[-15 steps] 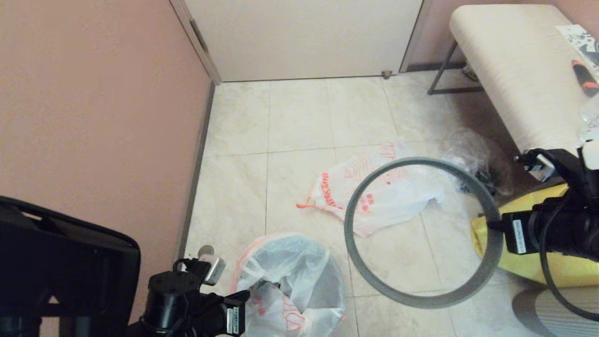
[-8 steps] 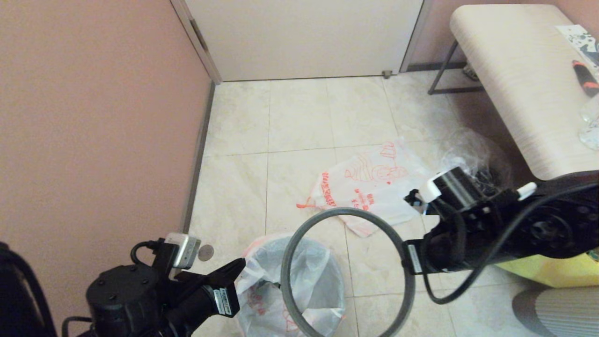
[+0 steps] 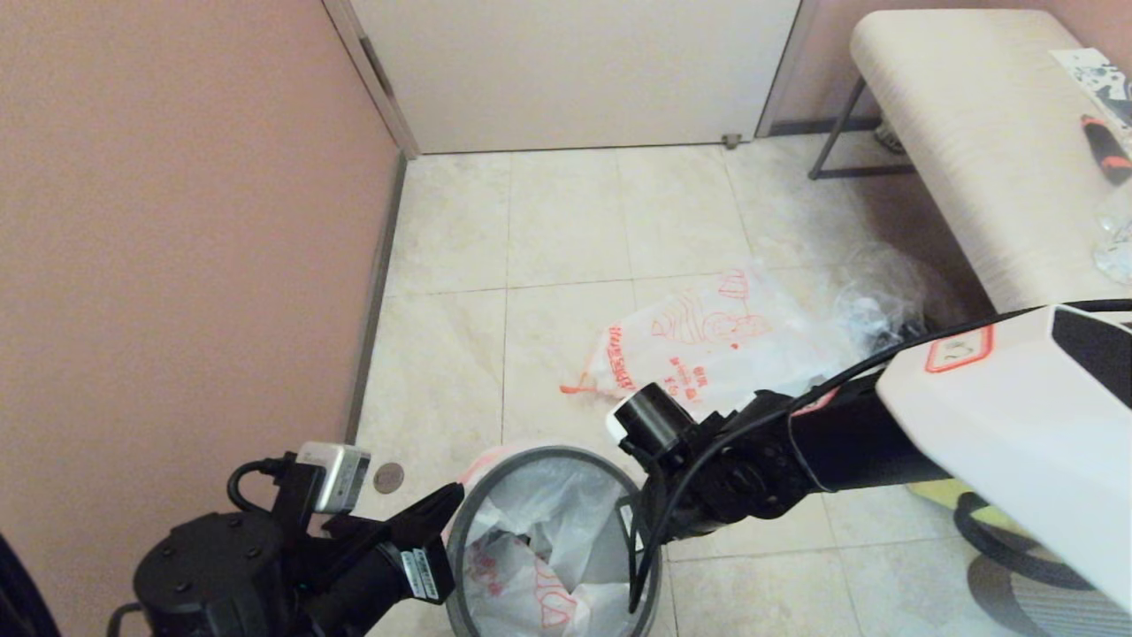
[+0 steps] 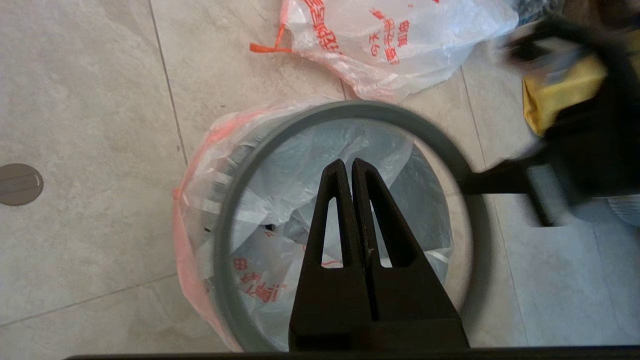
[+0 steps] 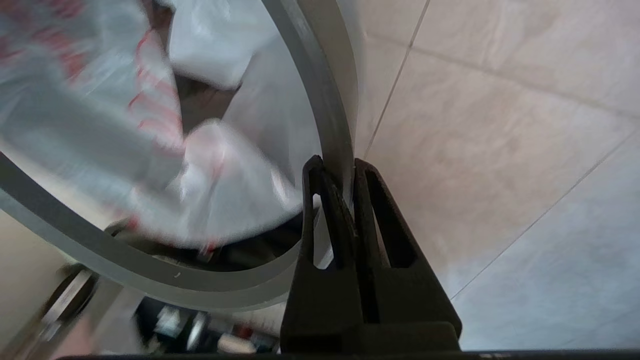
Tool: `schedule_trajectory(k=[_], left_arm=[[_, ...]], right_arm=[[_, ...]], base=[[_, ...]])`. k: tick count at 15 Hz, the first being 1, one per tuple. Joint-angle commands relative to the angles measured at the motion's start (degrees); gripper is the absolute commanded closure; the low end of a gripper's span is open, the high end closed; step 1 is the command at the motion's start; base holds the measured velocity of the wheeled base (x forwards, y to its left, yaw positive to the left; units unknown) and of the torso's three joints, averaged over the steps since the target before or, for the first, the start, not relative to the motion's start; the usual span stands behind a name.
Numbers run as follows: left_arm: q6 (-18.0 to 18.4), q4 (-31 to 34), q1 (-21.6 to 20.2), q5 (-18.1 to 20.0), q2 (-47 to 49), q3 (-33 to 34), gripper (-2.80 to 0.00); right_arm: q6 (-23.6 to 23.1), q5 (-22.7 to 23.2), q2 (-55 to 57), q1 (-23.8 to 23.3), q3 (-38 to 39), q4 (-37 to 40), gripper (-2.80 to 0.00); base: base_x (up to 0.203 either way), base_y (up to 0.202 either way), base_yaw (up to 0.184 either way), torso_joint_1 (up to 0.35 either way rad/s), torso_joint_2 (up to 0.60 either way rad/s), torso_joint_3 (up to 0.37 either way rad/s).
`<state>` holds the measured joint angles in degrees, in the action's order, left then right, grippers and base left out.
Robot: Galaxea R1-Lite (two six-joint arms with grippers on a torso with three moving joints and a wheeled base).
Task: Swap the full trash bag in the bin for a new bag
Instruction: Place the trash can ring on the trash can
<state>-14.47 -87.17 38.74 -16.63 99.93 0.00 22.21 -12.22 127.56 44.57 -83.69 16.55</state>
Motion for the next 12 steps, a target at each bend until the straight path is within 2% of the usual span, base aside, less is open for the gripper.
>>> schedule_trajectory(k=[1,6,12], left_arm=[[-0.2,-0.5,0.3,-0.2,0.7,0.0,0.00],[-0.2,-0.5,0.3,-0.1,1.0,0.0,0.00],[-0.2,-0.5,0.3,-0.1,1.2,0.0,0.00]], right_arm=[[0.1,-2.3,6.3,0.9,-3.1,0.2,0.00],[0.0,-7.0,8.7,0.6,-5.5,-0.1,0.00],[-0.1,-10.6,9.3,0.7,-7.9,-0.5,0.00]], base=[[0.000,0.000,0.000,0.000,0.00,0.000],[0.000,0.000,0.000,0.000,0.00,0.000],[0.000,0.000,0.000,0.000,0.00,0.000]])
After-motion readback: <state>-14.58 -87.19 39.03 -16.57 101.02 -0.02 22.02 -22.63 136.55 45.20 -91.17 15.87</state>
